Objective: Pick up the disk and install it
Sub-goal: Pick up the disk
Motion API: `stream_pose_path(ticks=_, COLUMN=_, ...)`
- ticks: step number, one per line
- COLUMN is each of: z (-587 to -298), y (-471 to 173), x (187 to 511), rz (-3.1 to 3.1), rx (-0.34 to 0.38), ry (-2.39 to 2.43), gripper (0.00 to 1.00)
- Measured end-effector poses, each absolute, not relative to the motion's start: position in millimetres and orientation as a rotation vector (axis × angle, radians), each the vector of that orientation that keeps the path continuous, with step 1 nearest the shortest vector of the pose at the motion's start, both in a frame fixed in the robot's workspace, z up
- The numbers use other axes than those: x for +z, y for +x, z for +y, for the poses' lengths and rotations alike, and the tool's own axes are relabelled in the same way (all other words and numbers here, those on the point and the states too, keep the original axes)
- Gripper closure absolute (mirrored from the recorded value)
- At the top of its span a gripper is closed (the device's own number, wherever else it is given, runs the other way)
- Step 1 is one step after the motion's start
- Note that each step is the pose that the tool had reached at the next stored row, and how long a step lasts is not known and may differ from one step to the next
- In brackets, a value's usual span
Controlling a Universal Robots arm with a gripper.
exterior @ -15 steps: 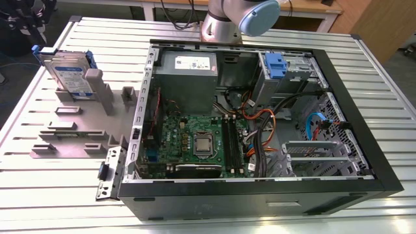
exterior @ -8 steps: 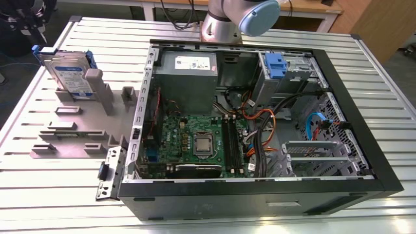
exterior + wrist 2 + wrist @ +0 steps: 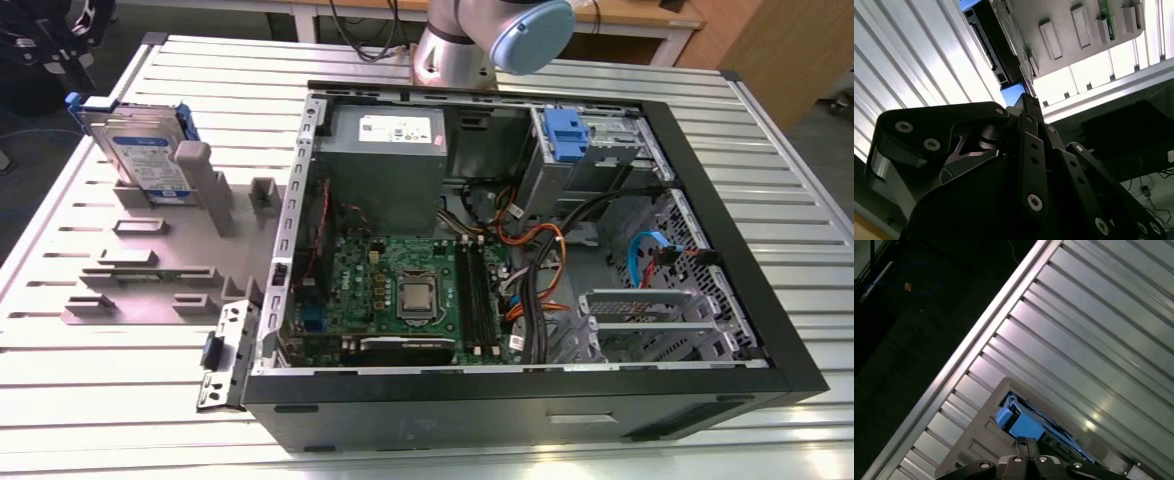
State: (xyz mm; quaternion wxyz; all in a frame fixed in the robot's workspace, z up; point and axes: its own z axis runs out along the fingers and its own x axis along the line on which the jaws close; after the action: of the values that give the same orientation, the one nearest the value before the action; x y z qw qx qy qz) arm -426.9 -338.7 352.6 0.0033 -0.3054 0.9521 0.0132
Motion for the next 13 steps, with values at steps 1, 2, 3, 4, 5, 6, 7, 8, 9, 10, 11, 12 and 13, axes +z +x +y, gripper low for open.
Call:
stream_pose_path(ticks=1, z=-338.7, y=-426.9, x=352.6, rz=2.982, rx=0.041, ry=-0.966, gripper=0.89)
stream_pose_path(ticks=2, z=-338.8, y=-426.9, x=352.6, rz=2.982, rx=0.041, ry=-0.966, gripper=0.89)
stream_pose_path(ticks=3, z=-338.7, y=-426.9, x=352.6, rz=2.981, rx=0.041, ry=-0.968, gripper=0.89)
stream_pose_path(ticks=4, z=-338.7, y=-426.9, x=352.6, rz=2.981, rx=0.041, ry=-0.97, gripper=0.89)
stream_pose_path(ticks=5, z=-338.7, y=-426.9, x=352.6, rz=2.981, rx=0.041, ry=-0.97, gripper=0.89)
stream_pose_path(ticks=6, z=-338.8, y=-426.9, x=352.6, rz=2.981, rx=0.041, ry=-0.97, gripper=0.89)
stream_pose_path(ticks=7, z=-338.7, y=-426.9, x=352.6, rz=2.981, rx=0.041, ry=-0.97, gripper=0.89)
stream_pose_path(ticks=8, z=-338.8, y=-426.9, x=352.6, rz=2.981, rx=0.041, ry=-0.97, gripper=0.89)
stream_pose_path(ticks=9, z=-338.7, y=-426.9, x=352.6, rz=2.981, rx=0.041, ry=-0.97, gripper=0.89)
stream_pose_path(ticks=10, z=-338.7, y=-426.9, x=352.6, rz=2.981, rx=0.041, ry=-0.97, gripper=0.89)
stream_pose_path(ticks=11, z=-338.7, y=-426.9, x=352.6, rz=2.981, rx=0.041, ry=-0.97, gripper=0.89)
stream_pose_path(ticks=12, z=-338.7, y=-426.9, x=352.6, rz=2.981, rx=0.041, ry=-0.97, gripper=0.89)
stream_pose_path(ticks=13, z=-338.8, y=-426.9, x=352.6, rz=2.981, rx=0.041, ry=-0.97, gripper=0.89)
